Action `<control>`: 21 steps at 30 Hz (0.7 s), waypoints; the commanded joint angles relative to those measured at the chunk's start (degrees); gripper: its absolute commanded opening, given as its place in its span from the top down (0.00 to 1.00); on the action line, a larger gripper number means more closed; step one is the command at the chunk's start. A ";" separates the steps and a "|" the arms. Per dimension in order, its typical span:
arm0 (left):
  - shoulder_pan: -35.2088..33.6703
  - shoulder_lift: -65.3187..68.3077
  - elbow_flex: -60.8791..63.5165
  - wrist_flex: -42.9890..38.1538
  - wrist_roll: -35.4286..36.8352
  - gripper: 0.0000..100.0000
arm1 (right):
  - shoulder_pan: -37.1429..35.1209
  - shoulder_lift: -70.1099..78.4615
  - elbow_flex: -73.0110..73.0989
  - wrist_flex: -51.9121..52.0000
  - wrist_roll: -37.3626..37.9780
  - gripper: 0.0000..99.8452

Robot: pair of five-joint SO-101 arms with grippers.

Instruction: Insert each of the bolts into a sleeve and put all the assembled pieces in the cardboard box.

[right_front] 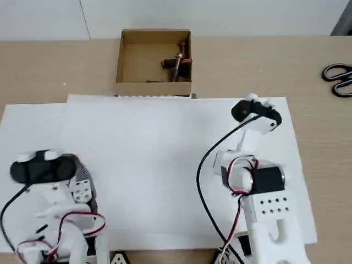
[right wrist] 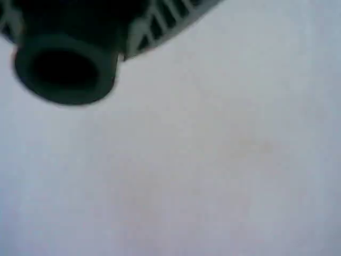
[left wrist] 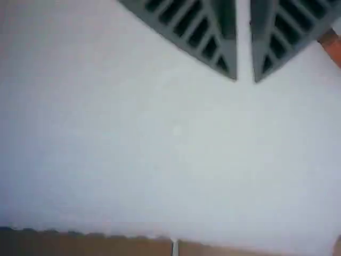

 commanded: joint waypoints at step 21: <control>-4.84 61.80 -41.71 14.24 21.19 0.99 | 0.75 -3.21 1.05 -1.45 -3.96 1.00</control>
